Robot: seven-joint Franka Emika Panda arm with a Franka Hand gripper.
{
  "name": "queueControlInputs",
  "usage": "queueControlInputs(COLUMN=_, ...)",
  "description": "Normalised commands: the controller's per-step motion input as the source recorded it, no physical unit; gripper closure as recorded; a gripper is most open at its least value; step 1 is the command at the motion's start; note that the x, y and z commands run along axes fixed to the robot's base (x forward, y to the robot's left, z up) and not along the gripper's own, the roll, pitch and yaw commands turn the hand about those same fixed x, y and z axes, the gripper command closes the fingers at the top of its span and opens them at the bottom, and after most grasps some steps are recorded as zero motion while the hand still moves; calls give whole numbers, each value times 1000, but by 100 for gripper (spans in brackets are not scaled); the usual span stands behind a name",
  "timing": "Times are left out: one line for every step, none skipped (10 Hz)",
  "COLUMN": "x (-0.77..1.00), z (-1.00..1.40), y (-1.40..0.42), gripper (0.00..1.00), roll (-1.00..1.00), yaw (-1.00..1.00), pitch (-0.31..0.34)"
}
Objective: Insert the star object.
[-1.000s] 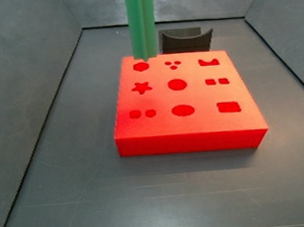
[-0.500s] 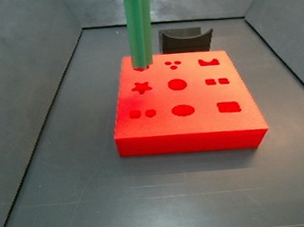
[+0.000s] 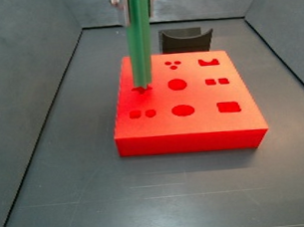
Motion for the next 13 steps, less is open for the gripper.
queueControlInputs(x=294, z=0, y=0, gripper=100, roll=0, yaw=0, pitch=29)
queueControlInputs(x=354, z=0, y=0, gripper=100, roll=0, yaw=0, pitch=29)
queueControlInputs(x=180, z=-31, y=11, gripper=100, roll=0, yaw=0, pitch=27)
queueControlInputs(x=69, z=-34, y=20, gripper=100, roll=0, yaw=0, pitch=11)
queueControlInputs(x=34, z=0, y=0, gripper=100, roll=0, yaw=-329, pitch=0)
queueControlInputs(x=0, z=0, y=0, gripper=100, roll=0, yaw=-520, pitch=0)
queueControlInputs(x=-29, z=0, y=0, gripper=100, roll=0, yaw=-660, pitch=0)
queueControlInputs(x=0, z=0, y=0, gripper=100, roll=0, yaw=-654, pitch=0)
queueControlInputs(x=-20, z=0, y=0, gripper=100, roll=0, yaw=-511, pitch=0)
queueControlInputs(x=-66, z=0, y=0, gripper=100, roll=-7, yaw=-440, pitch=0)
queueControlInputs(x=-123, z=0, y=0, gripper=100, roll=0, yaw=-266, pitch=0)
queueControlInputs(x=-169, z=-23, y=26, gripper=100, roll=0, yaw=-240, pitch=0)
queueControlInputs(x=-114, z=0, y=9, gripper=100, roll=0, yaw=-120, pitch=0)
